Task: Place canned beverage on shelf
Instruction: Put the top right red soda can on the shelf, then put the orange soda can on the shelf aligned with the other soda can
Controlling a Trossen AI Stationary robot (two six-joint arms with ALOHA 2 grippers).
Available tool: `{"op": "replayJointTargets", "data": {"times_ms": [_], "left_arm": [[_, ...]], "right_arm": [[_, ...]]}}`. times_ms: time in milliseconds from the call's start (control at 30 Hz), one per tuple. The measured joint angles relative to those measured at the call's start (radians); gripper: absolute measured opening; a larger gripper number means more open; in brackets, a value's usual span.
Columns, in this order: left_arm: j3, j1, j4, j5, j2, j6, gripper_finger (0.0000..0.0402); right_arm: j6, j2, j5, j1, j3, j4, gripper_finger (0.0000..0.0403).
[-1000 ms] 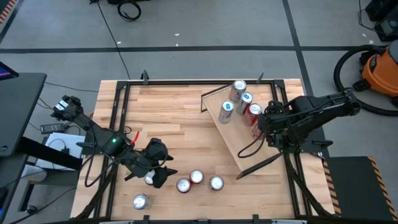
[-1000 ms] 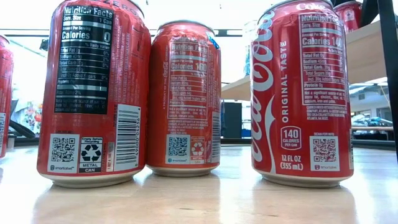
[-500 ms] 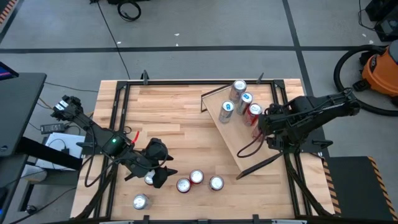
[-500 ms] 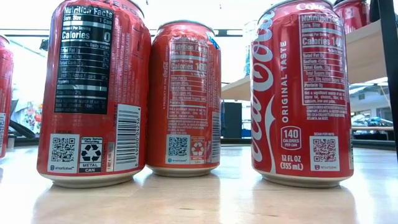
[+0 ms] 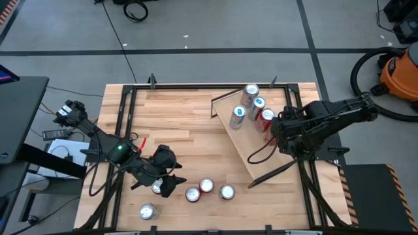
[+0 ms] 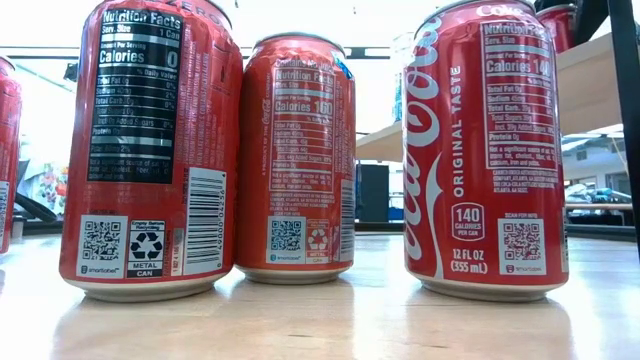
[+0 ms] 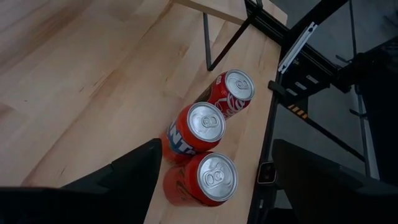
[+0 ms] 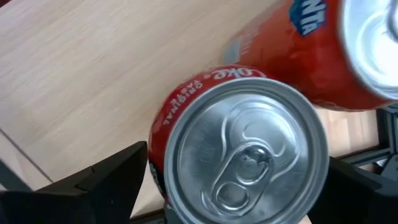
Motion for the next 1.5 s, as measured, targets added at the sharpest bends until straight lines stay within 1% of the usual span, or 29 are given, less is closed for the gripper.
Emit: {"op": "replayJointTargets", "data": {"times_ms": [400,567,633,800,967,1067,1167,1267,1367,1400,1500], "left_arm": [[0.000,-0.001,0.008,0.011,0.000,-0.003,0.0315],[0.000,-0.001,0.008,0.011,0.000,-0.003,0.0315],[0.000,-0.001,0.008,0.011,0.000,-0.002,0.0315],[0.000,-0.001,0.007,0.011,0.000,-0.002,0.0315],[0.000,-0.001,0.007,0.011,0.000,-0.002,0.0315],[0.000,-0.001,0.007,0.011,0.000,-0.002,0.0315],[0.000,-0.001,0.014,0.011,0.000,-0.009,0.0315],[0.000,-0.001,0.074,0.017,0.000,-0.024,0.0315],[0.000,-0.011,0.206,0.081,0.000,0.077,0.0315],[0.001,-0.019,0.235,0.086,0.000,0.110,0.0315],[0.001,-0.035,0.245,0.090,0.000,0.144,0.0315]], "right_arm": [[0.058,0.000,-0.020,0.000,0.017,-0.001,0.0377],[0.048,0.000,0.028,-0.001,0.110,0.000,0.0373],[0.042,-0.001,0.027,-0.001,0.154,0.000,0.0373],[0.039,-0.002,-0.016,-0.015,0.251,0.001,0.0373],[0.056,-0.010,-0.005,-0.040,0.345,0.010,0.0372],[0.068,-0.010,-0.004,-0.042,0.369,0.107,0.0372],[0.046,-0.002,-0.027,-0.034,0.359,0.277,0.0372],[0.016,0.027,-0.054,-0.017,0.337,0.426,0.0372],[0.014,0.079,-0.062,0.006,0.327,0.526,0.0372],[0.011,0.101,-0.062,0.017,0.327,0.546,0.0372],[-0.008,0.177,-0.062,0.053,0.326,0.574,0.0372]]}}
